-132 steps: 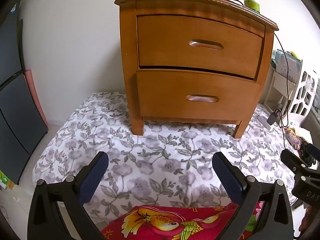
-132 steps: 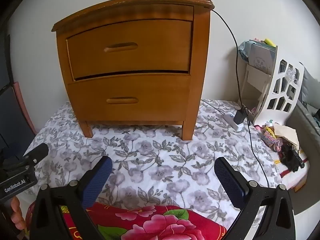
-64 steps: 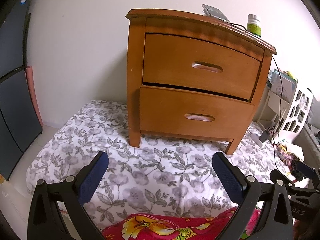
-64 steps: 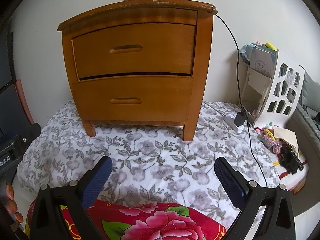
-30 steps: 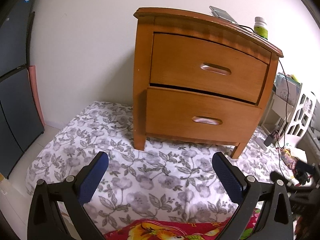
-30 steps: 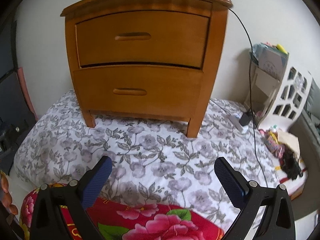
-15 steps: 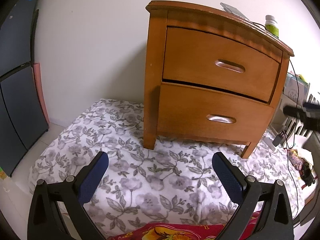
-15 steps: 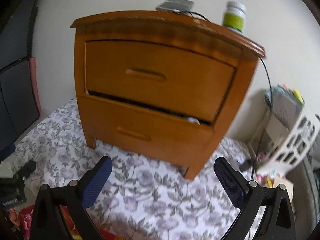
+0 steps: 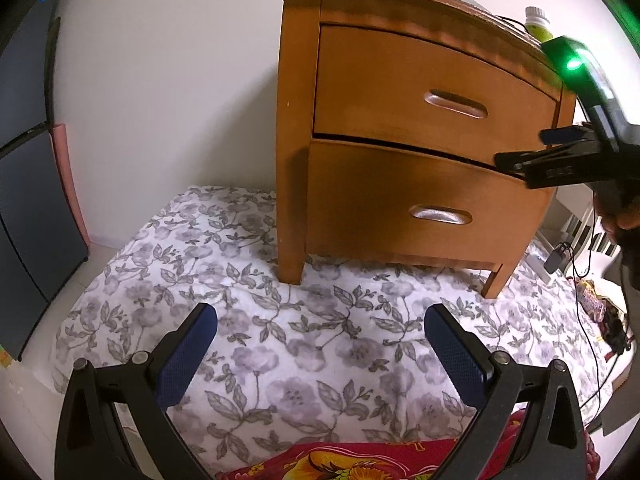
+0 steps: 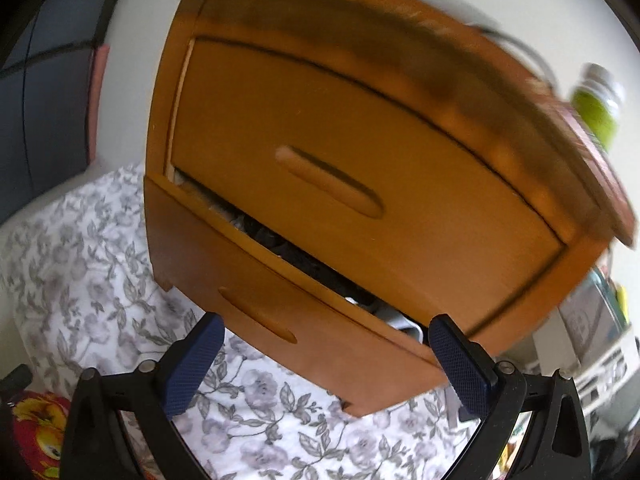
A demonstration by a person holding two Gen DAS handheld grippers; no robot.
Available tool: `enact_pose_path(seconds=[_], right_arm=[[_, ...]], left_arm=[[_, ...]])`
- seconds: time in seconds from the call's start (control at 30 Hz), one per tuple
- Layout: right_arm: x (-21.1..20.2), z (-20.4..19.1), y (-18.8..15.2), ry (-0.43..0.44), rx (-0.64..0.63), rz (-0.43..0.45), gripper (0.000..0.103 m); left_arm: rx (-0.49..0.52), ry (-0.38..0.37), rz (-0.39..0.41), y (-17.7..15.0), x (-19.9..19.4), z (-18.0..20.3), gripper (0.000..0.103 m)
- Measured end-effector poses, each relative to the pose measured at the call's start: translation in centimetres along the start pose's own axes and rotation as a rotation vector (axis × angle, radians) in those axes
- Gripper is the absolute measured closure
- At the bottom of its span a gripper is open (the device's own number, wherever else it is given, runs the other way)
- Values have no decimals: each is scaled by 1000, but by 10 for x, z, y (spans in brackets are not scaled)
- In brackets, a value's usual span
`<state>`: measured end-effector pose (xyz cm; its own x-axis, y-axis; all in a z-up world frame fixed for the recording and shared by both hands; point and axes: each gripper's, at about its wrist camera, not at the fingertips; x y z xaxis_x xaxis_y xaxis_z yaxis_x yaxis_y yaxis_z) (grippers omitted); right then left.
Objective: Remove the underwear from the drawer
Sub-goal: 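Grasp the lower drawer front with the right gripper and pull it open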
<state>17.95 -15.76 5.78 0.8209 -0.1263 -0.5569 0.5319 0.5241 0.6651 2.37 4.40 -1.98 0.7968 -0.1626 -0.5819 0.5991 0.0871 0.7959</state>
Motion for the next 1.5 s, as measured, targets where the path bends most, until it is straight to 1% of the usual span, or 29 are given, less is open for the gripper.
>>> enact_pose_path(seconds=[0.17,0.27,0.47,0.63,0.77,0.9,0.93,0.97,1.33,1.5], right_arm=[[39,-16,4,18,-90,-52,1],[58,-21,5,22,-121,-73,1],[80,-26,8,34,-156,-95,1],[88,-31,9,48,-181,-106,1],[96,-33,8,56,-185,-124,6],[100,-35,6,74,-198,-129,7],[102,-36,6,84,-201,-136,11],[105,-37,5,80,-206,-147,13],[108,-44,5,78,-214,-171,13],[104,-43,3,76,-245,-173,13]], left_arm=[[-17,2,-21,0,9,-5,0],[-41,2,-34,1,15,-10,0],[-62,-5,-54,0,23,-14,0],[-54,-13,-67,0,28,-12,0],[-44,-22,-79,-2,32,-10,0],[-42,-29,-81,-2,33,-9,0],[-42,-30,-83,-2,33,-9,0],[-43,-31,-85,-2,33,-9,0],[-56,-37,-91,-2,34,-12,0],[-60,-41,-94,-2,35,-11,0]])
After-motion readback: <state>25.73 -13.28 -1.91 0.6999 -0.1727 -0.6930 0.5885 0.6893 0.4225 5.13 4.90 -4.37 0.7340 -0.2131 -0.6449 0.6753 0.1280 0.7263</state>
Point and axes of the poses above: each gripper's, at about its wrist camera, not at the fingertips, and x roughly the way its jaws point, z to its right, y to its top, and after that the axes turned 9 degrees about -y, right-handed
